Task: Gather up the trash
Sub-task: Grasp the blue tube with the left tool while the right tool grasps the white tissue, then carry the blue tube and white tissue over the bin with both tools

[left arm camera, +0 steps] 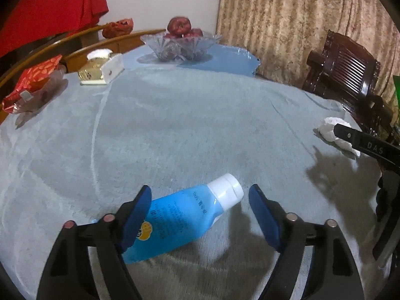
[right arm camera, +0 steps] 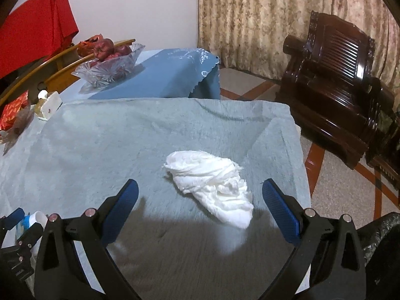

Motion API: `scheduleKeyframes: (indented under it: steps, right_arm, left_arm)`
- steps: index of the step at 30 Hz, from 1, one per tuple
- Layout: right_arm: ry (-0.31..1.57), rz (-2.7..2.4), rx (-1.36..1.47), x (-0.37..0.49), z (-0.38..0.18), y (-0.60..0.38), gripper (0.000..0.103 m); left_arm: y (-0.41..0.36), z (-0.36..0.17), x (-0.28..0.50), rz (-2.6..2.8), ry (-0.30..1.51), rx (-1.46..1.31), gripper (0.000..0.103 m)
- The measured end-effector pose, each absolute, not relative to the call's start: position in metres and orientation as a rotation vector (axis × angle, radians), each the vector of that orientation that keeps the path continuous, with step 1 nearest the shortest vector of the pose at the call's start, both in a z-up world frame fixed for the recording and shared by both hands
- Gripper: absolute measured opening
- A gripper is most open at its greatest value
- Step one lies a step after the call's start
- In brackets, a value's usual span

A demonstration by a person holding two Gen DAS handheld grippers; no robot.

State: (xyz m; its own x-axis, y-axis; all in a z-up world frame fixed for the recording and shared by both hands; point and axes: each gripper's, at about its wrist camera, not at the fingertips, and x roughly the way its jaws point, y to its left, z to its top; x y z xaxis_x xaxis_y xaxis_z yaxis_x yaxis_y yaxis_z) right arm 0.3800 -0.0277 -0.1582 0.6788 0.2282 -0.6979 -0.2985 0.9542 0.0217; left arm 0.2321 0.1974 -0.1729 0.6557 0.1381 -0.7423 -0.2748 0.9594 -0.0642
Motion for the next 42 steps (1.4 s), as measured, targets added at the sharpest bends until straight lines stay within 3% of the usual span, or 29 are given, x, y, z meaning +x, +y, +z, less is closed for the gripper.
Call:
scheduleKeyframes:
  steps: [2, 4, 6, 8, 13, 14, 16, 18, 21, 42]
  right_arm:
    - [0.776, 0.299, -0.099, 0.385, -0.16, -0.028, 0.096]
    - [0.787, 0.301, -0.106, 0.387, -0.163, -0.028, 0.09]
    - [0.806, 0.31, -0.112, 0.388, -0.166, -0.027, 0.077]
    - [0.82, 0.313, -0.119, 0.389, -0.17, -0.026, 0.075]
    - [0.841, 0.327, -0.118, 0.39, -0.175, -0.023, 0.049]
    - [0.844, 0.332, -0.115, 0.39, -0.175, -0.024, 0.039]
    - [0.848, 0.34, -0.109, 0.388, -0.175, -0.024, 0.034]
    - [0.845, 0.356, -0.105, 0.386, -0.174, -0.025, 0.021]
    - [0.841, 0.379, -0.103, 0.379, -0.172, -0.026, 0.017]
    - [0.775, 0.5, -0.045, 0.27, -0.124, -0.048, 0.016]
  left_arm:
    - [0.198, -0.176, 0.237, 0.243, 0.848, -0.179, 0.069]
    - [0.199, -0.177, 0.24, 0.229, 0.849, -0.182, 0.06]
    - [0.197, -0.178, 0.244, 0.215, 0.863, -0.176, 0.055]
    - [0.197, -0.179, 0.246, 0.216, 0.869, -0.171, 0.05]
    - [0.197, -0.178, 0.245, 0.213, 0.858, -0.179, 0.041]
    - [0.196, -0.178, 0.245, 0.215, 0.856, -0.175, 0.04]
    - [0.195, -0.177, 0.245, 0.221, 0.852, -0.17, 0.037]
    - [0.194, -0.175, 0.245, 0.227, 0.846, -0.167, 0.035]
    - [0.193, -0.173, 0.245, 0.226, 0.835, -0.164, 0.028]
    - [0.173, -0.128, 0.194, 0.112, 0.732, -0.204, 0.028]
